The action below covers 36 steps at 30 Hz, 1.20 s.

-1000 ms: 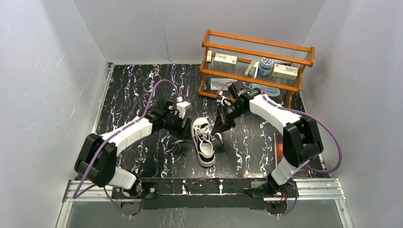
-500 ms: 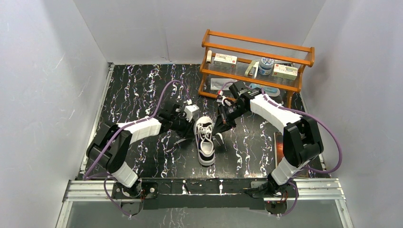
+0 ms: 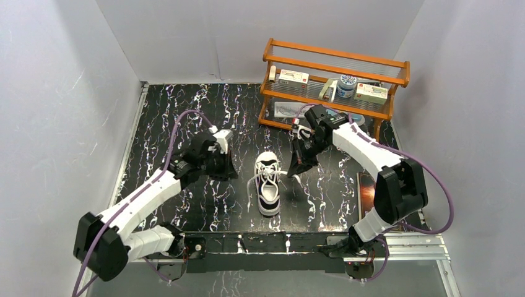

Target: Tie the shoes

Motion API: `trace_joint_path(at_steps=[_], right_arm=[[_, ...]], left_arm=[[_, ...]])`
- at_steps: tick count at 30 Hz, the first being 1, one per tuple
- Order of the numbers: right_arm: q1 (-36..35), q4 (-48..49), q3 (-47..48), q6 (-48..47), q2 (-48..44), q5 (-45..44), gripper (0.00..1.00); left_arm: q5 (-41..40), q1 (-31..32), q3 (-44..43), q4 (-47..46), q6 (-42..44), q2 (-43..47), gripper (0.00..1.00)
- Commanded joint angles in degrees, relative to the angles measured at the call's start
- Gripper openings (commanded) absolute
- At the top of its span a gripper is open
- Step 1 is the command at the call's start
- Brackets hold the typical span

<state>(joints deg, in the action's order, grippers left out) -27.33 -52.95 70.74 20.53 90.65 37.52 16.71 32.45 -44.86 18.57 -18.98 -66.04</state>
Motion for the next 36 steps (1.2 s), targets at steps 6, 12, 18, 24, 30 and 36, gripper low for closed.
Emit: trace_joint_path(at_steps=[6, 12, 18, 24, 30, 36], right_arm=[[5.02, -6.49, -0.3, -3.5, -6.25, -17.82, 0.0], [5.67, -2.83, -1.71, -4.73, -5.25, -7.41, 0.0], [5.66, -4.36, 1.23, -4.98, -4.11, -5.08, 0.0], [5.67, -6.14, 3.94, -4.71, -4.95, -4.18, 0.0], [5.71, -7.93, 4.17, -5.9, -5.44, -4.56, 0.0], [5.68, -8.4, 3.84, -6.38, -5.89, -4.33, 0.0]], left_arm=[[-10.57, 0.16, -4.52, 30.6, -28.85, 5.53, 0.0], [6.79, 0.16, 1.51, 3.11, -17.23, 5.77, 0.1], [6.82, 0.33, 1.56, -8.67, 4.17, -6.27, 0.6], [5.52, 0.21, 2.9, -19.08, 17.29, -15.55, 0.61], [12.42, 0.38, 4.22, -28.49, 18.18, -25.02, 0.39], [13.24, 0.89, 4.18, -32.95, 17.01, -29.45, 0.39]])
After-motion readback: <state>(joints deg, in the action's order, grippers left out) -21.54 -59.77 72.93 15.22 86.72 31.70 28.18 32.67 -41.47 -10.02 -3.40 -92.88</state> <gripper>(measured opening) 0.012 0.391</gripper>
